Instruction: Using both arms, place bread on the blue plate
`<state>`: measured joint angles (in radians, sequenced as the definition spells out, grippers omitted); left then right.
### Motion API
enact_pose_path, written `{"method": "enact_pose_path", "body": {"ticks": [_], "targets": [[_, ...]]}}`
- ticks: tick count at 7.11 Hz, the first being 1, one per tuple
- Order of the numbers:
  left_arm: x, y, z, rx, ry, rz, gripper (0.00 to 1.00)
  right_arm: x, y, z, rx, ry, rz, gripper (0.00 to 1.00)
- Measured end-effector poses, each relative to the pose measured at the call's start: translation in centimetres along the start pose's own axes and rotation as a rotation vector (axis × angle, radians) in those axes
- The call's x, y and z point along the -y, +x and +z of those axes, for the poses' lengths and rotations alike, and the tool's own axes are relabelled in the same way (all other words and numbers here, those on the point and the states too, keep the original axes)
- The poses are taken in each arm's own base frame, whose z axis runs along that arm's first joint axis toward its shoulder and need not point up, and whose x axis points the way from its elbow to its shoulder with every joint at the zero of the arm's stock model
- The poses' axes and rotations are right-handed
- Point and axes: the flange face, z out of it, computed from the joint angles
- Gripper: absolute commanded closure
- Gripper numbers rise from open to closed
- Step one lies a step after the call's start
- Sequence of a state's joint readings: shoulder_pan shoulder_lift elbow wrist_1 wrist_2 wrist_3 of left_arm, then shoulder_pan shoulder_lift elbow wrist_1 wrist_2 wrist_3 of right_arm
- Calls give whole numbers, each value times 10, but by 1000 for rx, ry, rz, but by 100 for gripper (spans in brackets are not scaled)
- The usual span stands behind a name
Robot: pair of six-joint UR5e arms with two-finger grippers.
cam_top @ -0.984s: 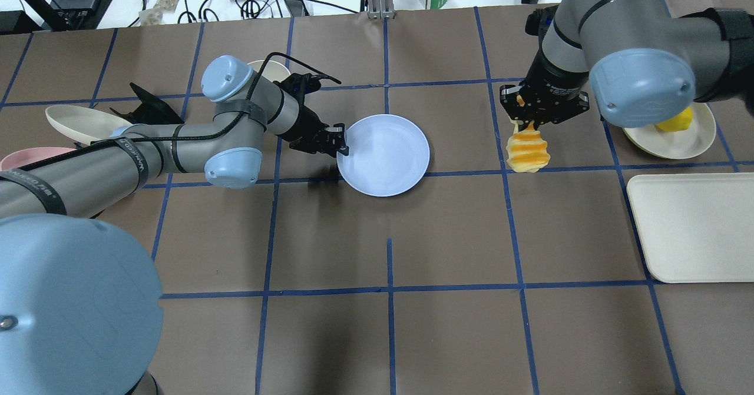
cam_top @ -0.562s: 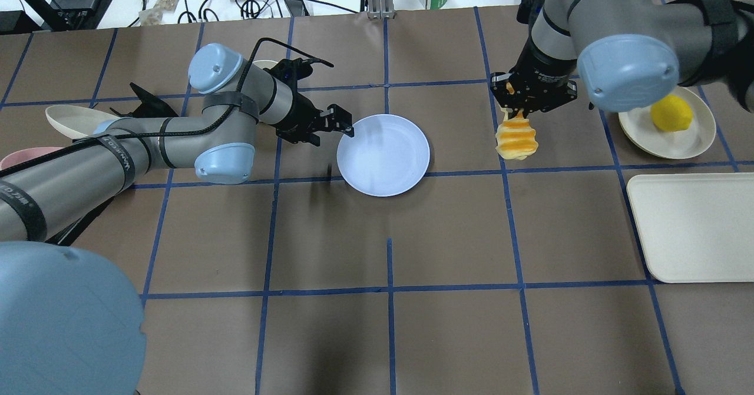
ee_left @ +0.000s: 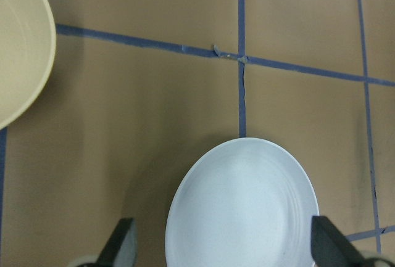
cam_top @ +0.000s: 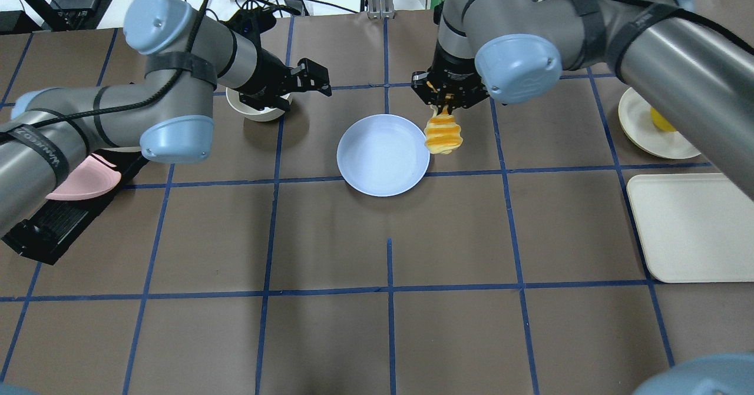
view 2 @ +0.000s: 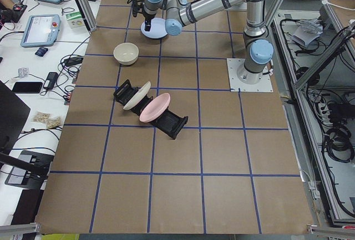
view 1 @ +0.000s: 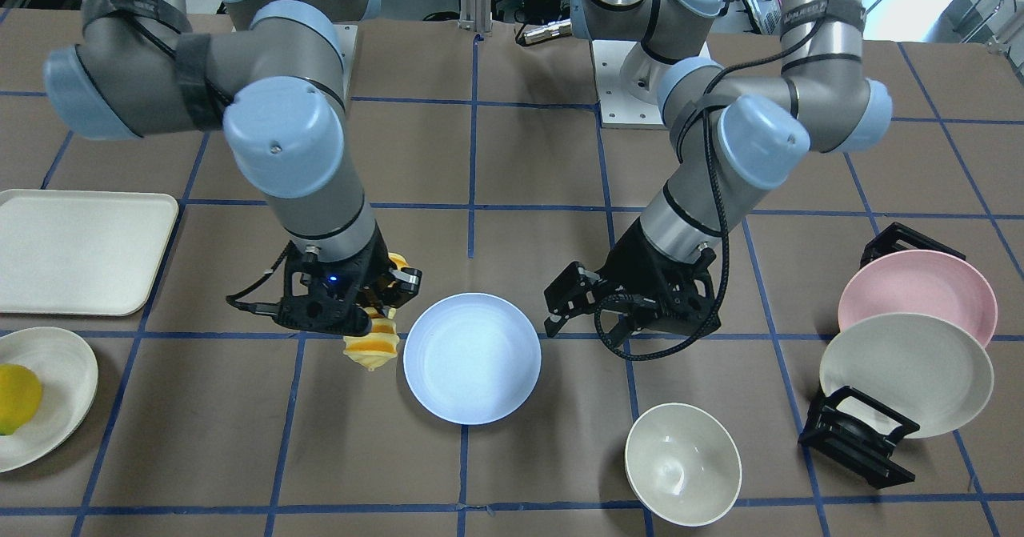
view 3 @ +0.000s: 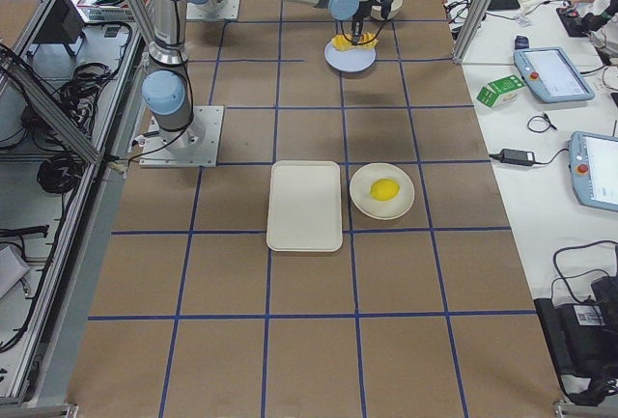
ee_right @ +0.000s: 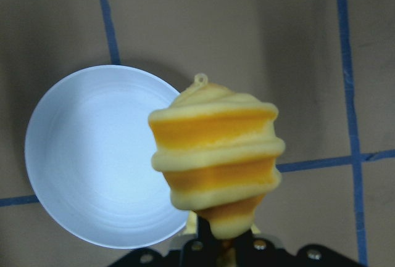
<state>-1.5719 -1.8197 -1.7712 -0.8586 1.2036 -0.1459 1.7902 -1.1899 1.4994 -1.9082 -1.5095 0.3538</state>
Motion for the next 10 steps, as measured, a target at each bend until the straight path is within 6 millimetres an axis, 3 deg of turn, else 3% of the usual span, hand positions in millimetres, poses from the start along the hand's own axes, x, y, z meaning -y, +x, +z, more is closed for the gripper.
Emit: {"method": "enact_pose_path", "body": {"ticks": [2,5,7,9,10], "targets": [[2,6,-61,161,-122,-46,0,1,-48,34,-10,-28,-35,100],[9,23,-127,343,-198,-40,0,-3,-80,85,-22,-55,-5,100],[10,30,-152,381,-202,-34,0,0,-87,114,-23,-57,16,100],[5,32,-164,386,-194,-33,0,0,-90,134,-29,-69,14,100],[2,33,-169,386,-190,-28,0,-2,-94,142,-33,-75,6,92]]}}
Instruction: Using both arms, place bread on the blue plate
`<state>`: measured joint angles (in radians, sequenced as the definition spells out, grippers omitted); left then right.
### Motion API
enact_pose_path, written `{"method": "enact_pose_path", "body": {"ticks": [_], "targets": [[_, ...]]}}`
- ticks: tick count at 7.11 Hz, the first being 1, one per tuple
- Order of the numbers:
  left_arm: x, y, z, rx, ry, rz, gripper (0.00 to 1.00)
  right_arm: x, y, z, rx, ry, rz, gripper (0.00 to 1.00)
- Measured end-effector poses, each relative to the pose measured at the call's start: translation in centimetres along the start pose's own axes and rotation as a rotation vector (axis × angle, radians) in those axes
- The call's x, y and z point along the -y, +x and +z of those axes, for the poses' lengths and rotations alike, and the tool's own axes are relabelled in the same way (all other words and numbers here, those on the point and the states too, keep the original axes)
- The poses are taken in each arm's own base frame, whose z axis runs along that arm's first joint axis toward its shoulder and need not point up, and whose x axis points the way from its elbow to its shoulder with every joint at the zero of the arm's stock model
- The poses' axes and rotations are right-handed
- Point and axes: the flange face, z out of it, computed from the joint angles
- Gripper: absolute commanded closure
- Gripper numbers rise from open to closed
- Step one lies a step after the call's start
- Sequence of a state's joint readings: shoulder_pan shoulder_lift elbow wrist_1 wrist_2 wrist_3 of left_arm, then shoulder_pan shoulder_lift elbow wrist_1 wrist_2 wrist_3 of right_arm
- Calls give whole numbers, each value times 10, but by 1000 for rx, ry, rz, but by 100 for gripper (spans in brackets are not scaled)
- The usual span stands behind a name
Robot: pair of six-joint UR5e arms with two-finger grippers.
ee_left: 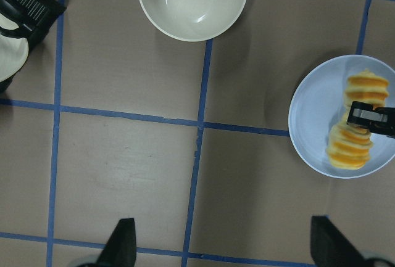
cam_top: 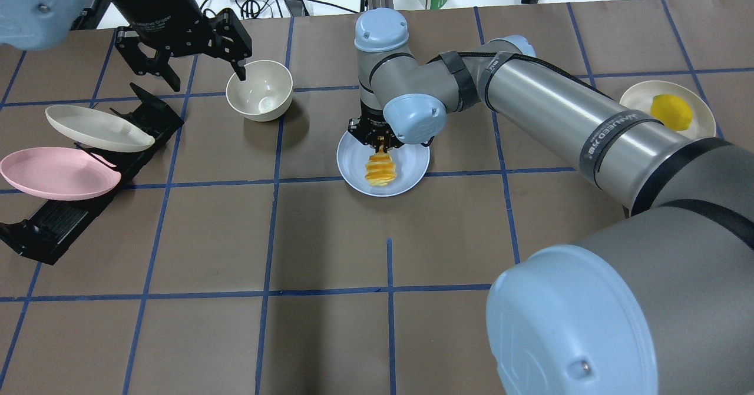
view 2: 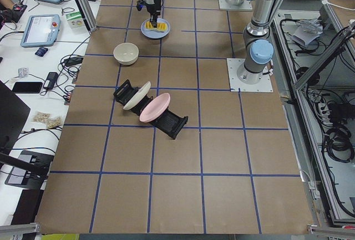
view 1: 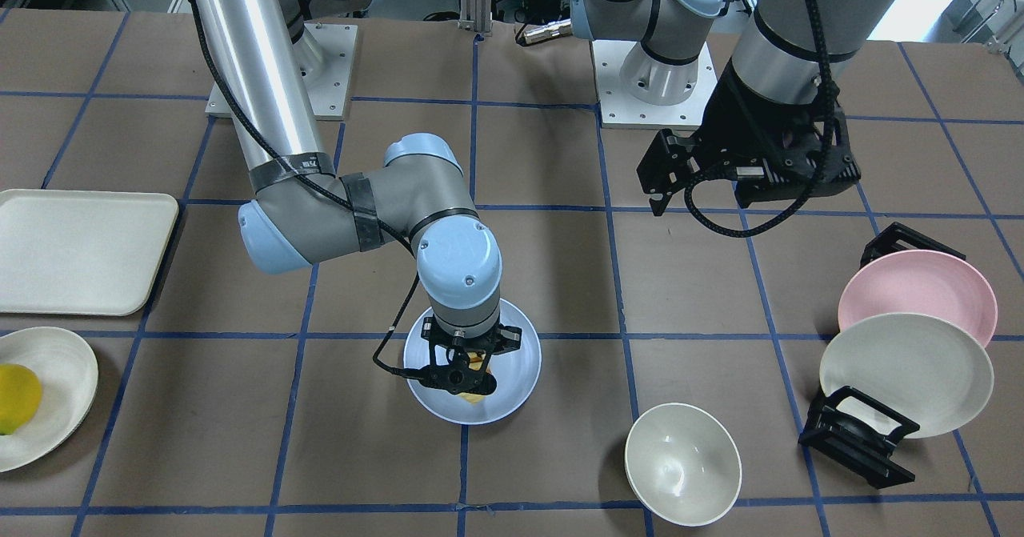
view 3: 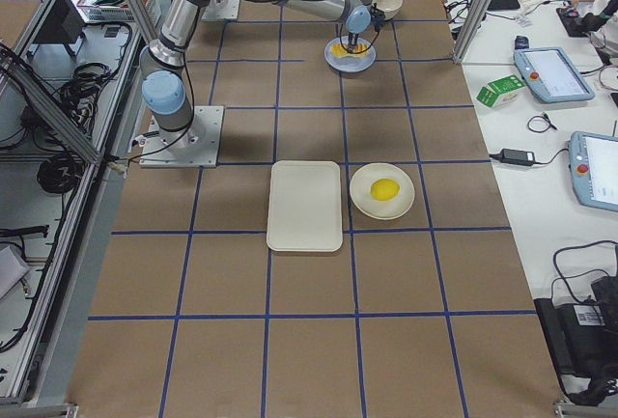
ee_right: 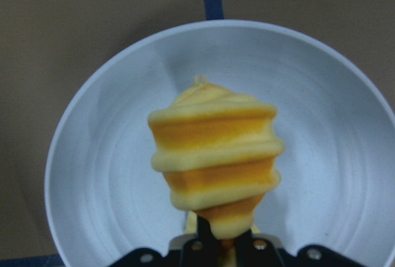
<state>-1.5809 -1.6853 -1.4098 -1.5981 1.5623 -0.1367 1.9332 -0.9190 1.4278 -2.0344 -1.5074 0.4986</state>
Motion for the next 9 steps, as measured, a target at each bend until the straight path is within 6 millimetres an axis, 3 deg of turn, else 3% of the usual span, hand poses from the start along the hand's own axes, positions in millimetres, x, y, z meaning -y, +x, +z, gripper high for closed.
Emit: {"method": "enact_pose_path", "body": {"ticks": [1,2,3,9], "targets": [[-3,0,-3,0,5,17,0,-1,-3,6,-2,-3,-9,41],[-6,-1,-4,0,6,47,0,-2,-4,9,-4,-5,-18,19],[-9,-1,-4,1,7,73,0,-2,-5,10,-5,-5,-23,9],[-13,-8,-2,0,1,79,0,-1,-5,-7,10,16,-16,0]]}}
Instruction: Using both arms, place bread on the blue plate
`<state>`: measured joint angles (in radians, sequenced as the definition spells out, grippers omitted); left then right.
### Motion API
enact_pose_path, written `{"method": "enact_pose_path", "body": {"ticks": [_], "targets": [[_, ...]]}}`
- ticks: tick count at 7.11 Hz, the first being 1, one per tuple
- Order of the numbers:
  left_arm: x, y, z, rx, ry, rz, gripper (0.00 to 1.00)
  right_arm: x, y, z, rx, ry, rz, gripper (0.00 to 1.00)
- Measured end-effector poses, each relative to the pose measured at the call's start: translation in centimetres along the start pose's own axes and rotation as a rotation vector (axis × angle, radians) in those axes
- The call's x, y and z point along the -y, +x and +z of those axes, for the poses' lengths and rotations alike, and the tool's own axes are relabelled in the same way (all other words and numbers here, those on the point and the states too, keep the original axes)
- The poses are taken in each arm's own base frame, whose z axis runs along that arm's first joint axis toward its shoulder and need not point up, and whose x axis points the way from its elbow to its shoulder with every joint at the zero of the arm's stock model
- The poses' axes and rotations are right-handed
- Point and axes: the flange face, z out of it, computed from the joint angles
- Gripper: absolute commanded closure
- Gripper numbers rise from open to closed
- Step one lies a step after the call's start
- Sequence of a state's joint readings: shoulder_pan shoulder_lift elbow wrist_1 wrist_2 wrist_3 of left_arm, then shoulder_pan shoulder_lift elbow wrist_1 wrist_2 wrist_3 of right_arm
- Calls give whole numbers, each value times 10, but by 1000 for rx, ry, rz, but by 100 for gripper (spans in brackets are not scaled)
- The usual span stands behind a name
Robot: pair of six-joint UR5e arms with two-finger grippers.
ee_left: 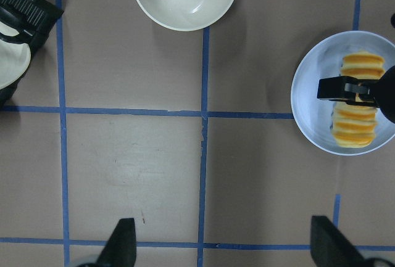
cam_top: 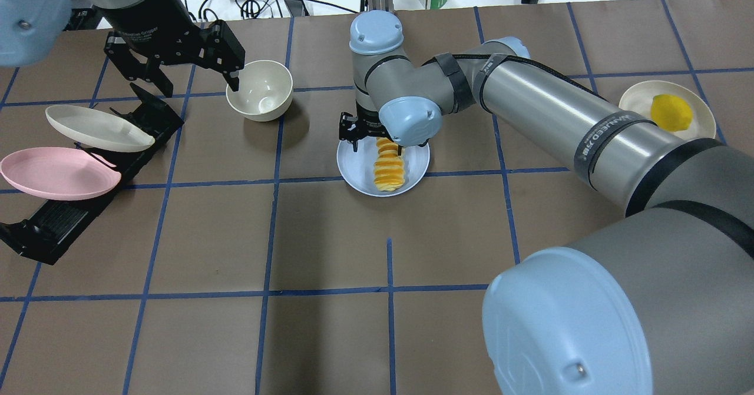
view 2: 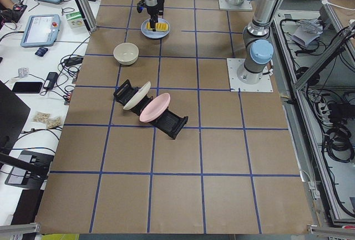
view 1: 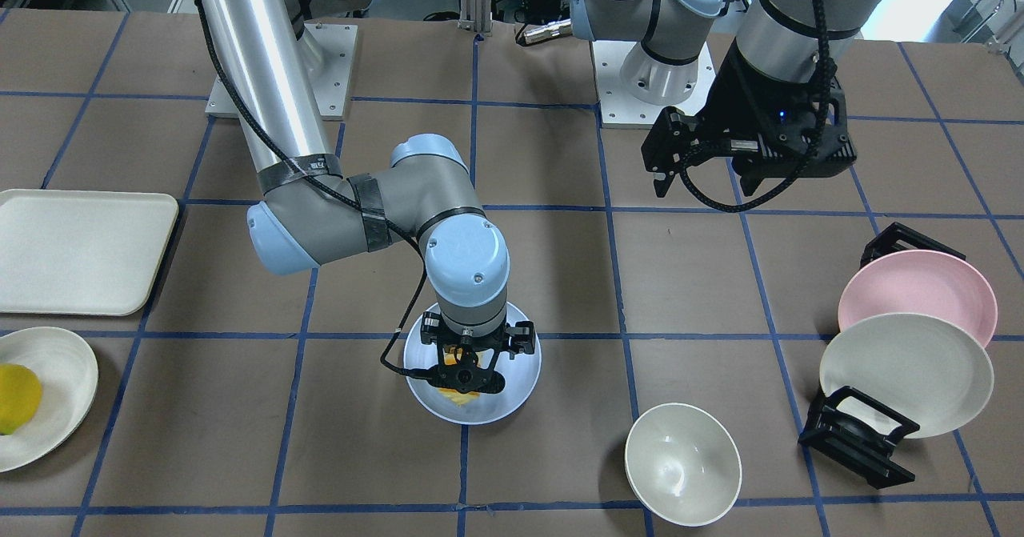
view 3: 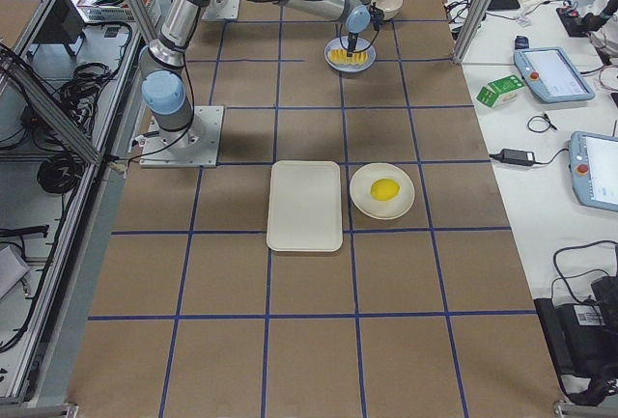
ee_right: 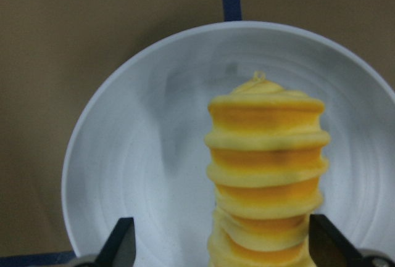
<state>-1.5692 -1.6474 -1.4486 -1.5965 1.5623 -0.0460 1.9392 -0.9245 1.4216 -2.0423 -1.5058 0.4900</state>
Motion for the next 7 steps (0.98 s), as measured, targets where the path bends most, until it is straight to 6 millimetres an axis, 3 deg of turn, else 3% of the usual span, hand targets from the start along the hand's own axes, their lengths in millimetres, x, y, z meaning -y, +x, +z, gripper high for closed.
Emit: {"method": "enact_pose_path", "body": {"ticks": [2,3,5,7], "targets": [[1,-2,0,1,0,-3,0,1,5,-22,16,22,4,0],[1,-2,0,2,0,-4,0,2,17,-47,29,41,18,0],[1,-3,0,2,0,-3,0,3,68,-109,24,20,41,0],[1,-3,0,2,0,-3,0,-6,138,-181,15,-8,51,0]]}}
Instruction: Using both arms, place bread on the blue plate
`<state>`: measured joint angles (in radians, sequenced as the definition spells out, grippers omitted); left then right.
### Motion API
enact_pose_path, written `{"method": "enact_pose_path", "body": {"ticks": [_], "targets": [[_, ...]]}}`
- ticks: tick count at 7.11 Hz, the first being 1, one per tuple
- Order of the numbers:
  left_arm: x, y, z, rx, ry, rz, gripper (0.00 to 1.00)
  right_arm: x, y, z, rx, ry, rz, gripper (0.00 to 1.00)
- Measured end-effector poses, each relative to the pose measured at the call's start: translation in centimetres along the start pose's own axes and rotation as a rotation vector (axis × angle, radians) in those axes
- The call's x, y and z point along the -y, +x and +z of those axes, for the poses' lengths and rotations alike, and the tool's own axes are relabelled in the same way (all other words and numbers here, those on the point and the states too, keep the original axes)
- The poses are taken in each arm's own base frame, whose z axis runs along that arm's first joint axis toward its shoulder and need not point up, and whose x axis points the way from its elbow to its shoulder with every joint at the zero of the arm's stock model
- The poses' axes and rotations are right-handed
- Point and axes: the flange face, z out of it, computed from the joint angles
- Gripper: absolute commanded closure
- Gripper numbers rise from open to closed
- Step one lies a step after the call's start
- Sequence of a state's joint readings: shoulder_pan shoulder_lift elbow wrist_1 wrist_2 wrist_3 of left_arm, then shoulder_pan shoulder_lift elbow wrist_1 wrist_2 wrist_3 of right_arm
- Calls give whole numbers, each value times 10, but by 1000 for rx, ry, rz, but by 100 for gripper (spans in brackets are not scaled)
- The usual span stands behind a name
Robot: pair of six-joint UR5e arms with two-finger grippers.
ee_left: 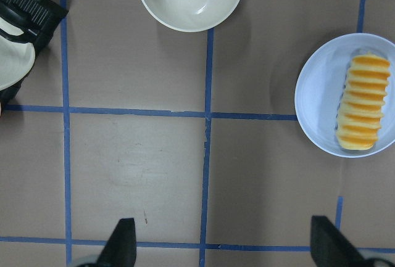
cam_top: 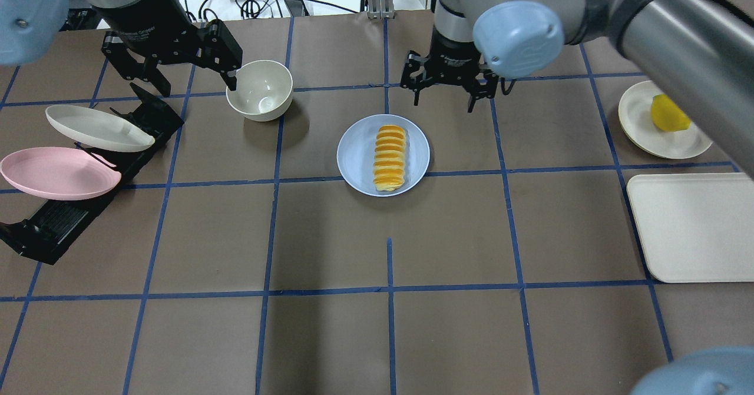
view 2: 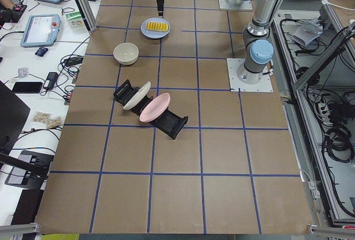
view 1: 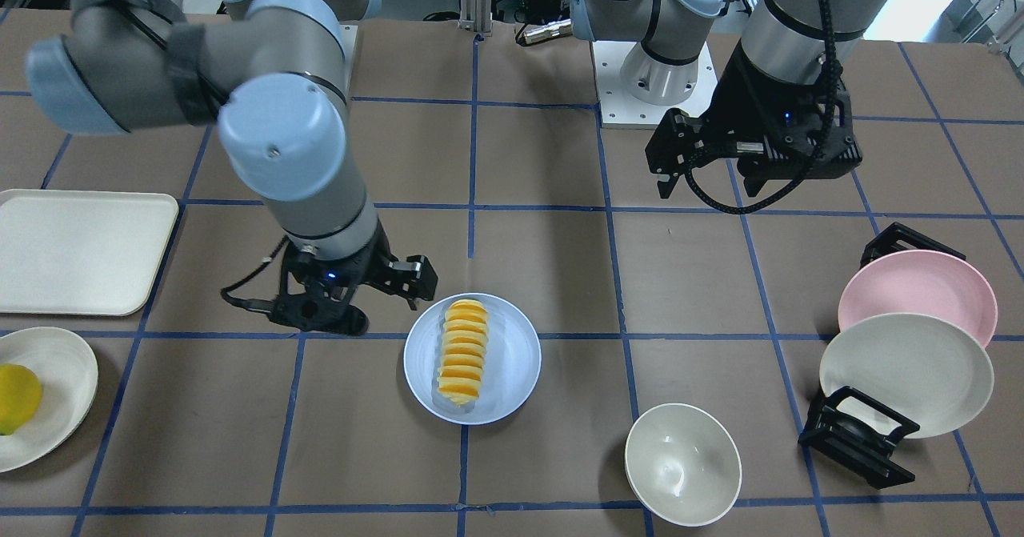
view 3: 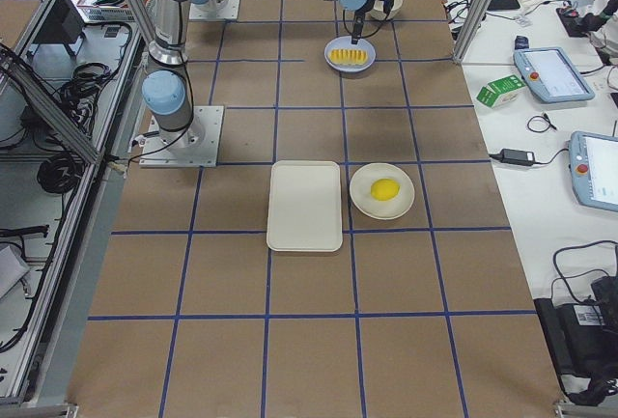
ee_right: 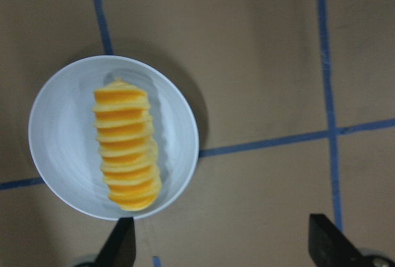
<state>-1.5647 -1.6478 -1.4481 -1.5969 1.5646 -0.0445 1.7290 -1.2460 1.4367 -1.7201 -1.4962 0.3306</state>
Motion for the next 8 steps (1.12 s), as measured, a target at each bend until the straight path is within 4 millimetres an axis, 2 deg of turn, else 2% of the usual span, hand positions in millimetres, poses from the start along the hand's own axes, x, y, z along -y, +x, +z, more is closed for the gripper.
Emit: {"method": "enact_pose_path", "body": {"ticks": [2,3,4,5,8], "targets": [[0,0,0,0,0,0,0,-23,66,-67,-10,-19,7,0],[0,0,0,0,0,-1,0,-39,88,-91,-12,-25,7,0],[0,0,0,-1,0,-1,0,-51,99,-103,-12,-26,4,0],[0,0,0,-1,0,-1,0,-56,103,-105,-12,-26,5,0],[-1,0,-1,0,2,0,0,-58,105,-109,-9,-3,8,0]]}}
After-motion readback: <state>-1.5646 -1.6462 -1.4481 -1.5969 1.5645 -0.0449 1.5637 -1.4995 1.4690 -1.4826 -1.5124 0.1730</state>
